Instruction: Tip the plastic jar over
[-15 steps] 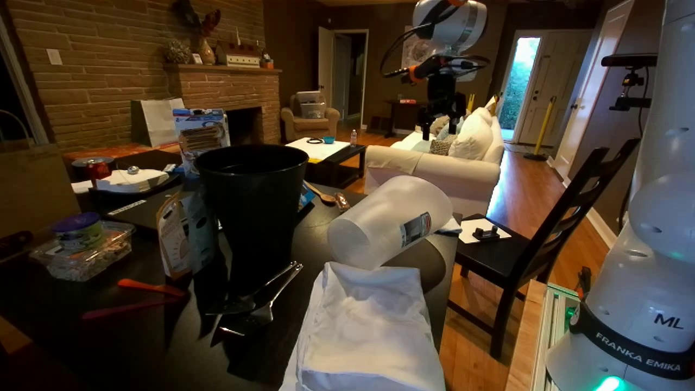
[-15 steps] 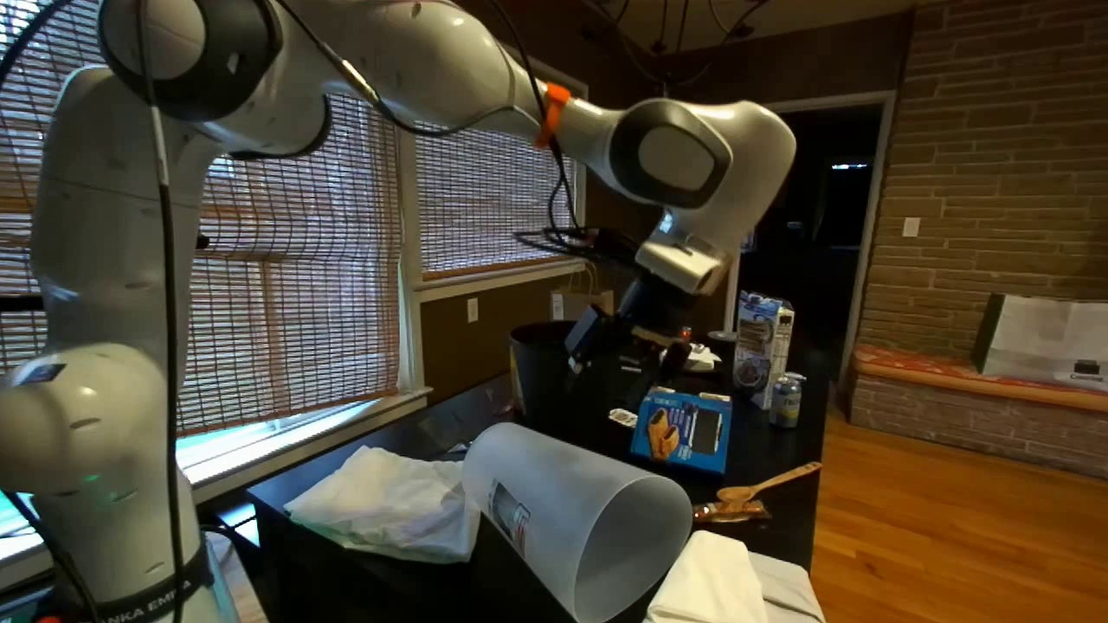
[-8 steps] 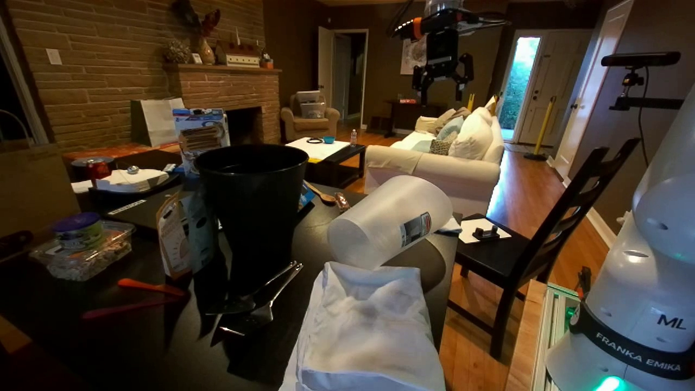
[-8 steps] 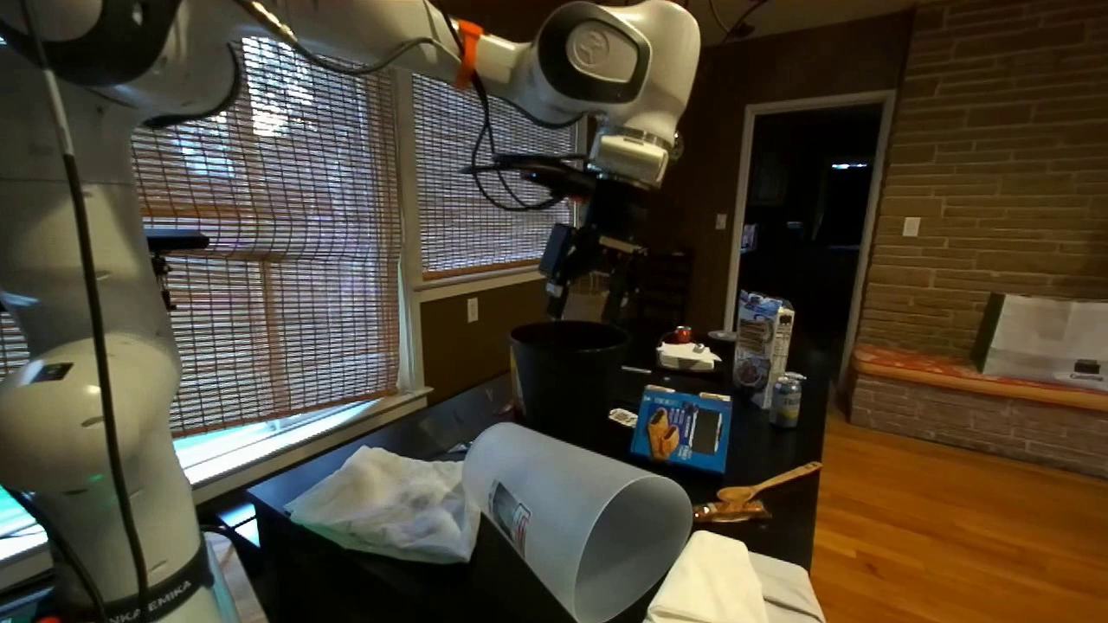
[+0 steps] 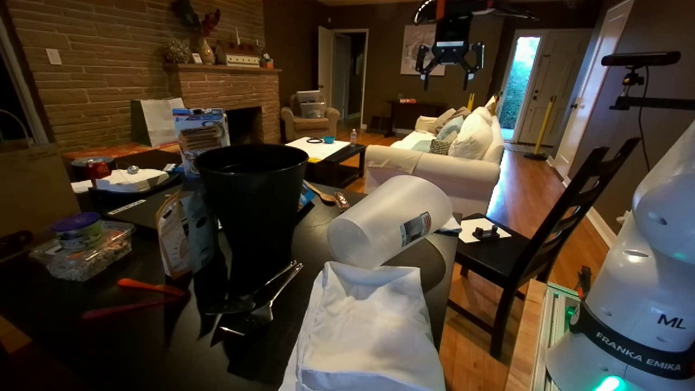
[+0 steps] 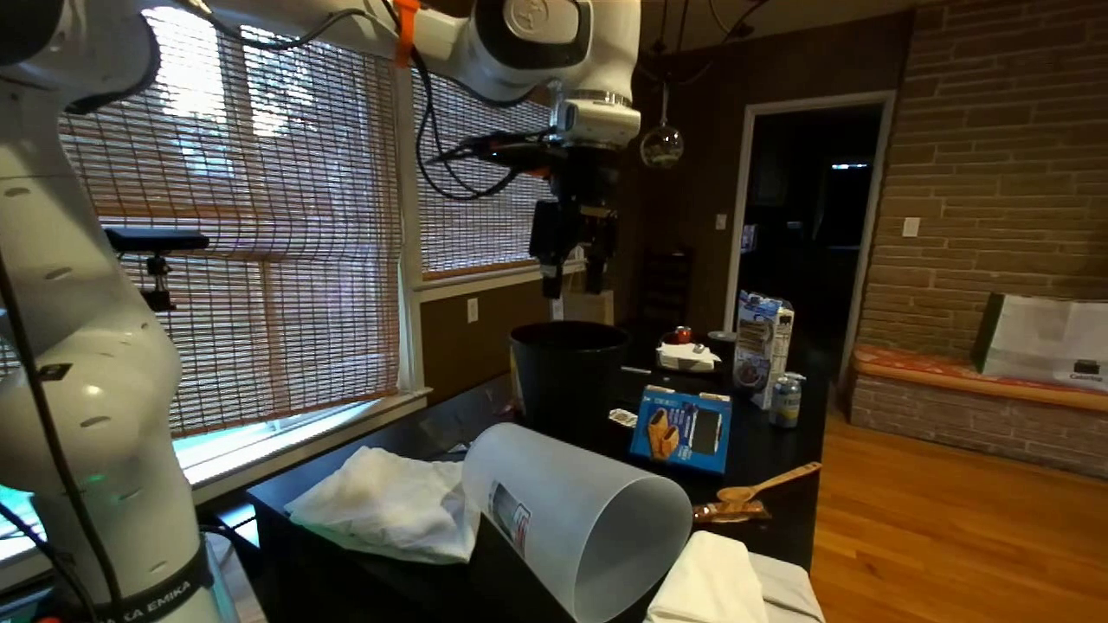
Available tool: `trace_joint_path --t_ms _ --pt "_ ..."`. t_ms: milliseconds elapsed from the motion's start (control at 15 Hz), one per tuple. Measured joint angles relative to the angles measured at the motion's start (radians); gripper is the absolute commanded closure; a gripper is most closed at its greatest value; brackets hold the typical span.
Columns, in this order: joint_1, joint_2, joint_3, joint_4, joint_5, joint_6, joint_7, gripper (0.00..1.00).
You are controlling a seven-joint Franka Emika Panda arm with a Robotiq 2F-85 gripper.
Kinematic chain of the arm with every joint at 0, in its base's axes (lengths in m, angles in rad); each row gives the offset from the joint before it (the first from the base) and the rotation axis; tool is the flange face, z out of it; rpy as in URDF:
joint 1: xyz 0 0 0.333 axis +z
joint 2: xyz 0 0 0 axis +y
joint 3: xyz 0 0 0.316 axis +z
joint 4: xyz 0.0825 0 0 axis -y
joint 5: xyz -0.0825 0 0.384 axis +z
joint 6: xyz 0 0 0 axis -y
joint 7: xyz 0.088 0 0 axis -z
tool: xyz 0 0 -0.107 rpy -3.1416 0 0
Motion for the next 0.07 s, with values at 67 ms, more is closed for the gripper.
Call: trace_joint_path --t_ms 67 --pt "0.0 -0.004 0.0 -0.006 0.0 0.003 -0.003 0.0"
